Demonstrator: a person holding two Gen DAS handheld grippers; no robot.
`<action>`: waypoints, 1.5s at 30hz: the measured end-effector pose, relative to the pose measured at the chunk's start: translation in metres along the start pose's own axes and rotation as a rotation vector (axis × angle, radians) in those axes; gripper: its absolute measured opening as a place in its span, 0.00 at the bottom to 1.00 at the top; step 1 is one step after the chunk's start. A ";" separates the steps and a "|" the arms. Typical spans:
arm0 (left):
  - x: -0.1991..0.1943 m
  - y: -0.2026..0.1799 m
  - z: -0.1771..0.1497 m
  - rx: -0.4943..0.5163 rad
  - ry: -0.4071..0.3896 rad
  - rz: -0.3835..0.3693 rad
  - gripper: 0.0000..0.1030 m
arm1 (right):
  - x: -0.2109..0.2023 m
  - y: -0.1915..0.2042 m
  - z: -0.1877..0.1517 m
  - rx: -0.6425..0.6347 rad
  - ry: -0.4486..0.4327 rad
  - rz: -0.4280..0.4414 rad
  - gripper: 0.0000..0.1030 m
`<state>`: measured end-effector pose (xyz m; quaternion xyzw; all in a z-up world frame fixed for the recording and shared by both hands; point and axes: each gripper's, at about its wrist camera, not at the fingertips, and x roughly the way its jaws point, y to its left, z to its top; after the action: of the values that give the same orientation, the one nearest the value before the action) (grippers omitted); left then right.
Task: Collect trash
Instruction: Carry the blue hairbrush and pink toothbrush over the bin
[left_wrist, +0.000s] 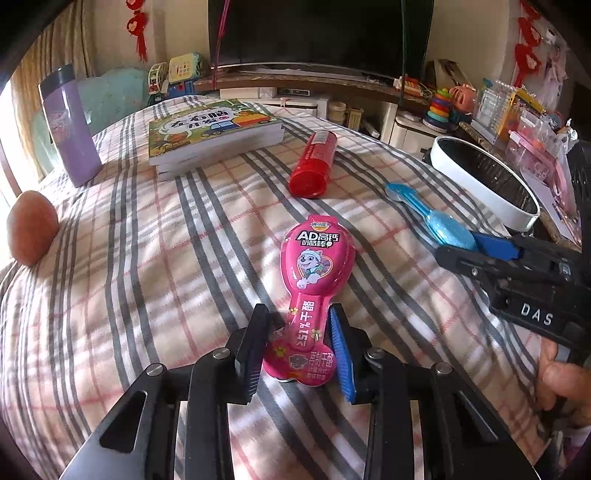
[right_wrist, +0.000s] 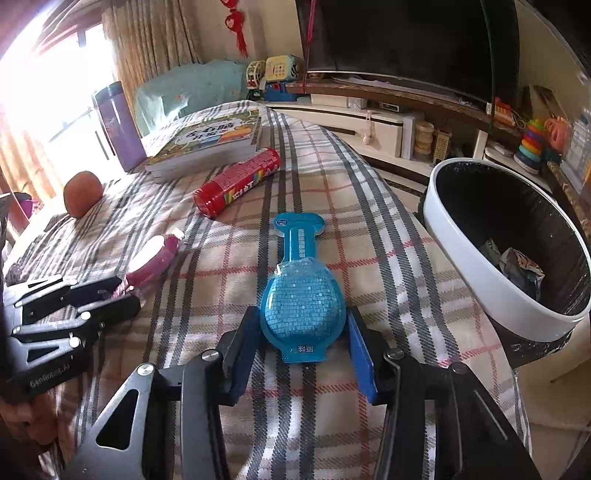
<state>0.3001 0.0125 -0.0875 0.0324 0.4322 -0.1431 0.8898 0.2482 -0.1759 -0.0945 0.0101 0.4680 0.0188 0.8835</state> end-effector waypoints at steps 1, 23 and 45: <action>-0.003 -0.001 -0.001 -0.003 -0.001 0.001 0.31 | -0.001 -0.001 0.000 0.003 -0.006 0.012 0.45; -0.047 -0.064 -0.007 -0.077 -0.030 -0.092 0.18 | -0.078 -0.056 -0.027 0.058 -0.112 0.158 0.45; -0.040 -0.120 0.024 -0.020 -0.033 -0.201 0.17 | -0.105 -0.121 -0.045 0.162 -0.148 0.147 0.45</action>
<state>0.2614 -0.0980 -0.0335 -0.0221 0.4197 -0.2278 0.8783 0.1548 -0.3010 -0.0375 0.1171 0.3994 0.0450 0.9082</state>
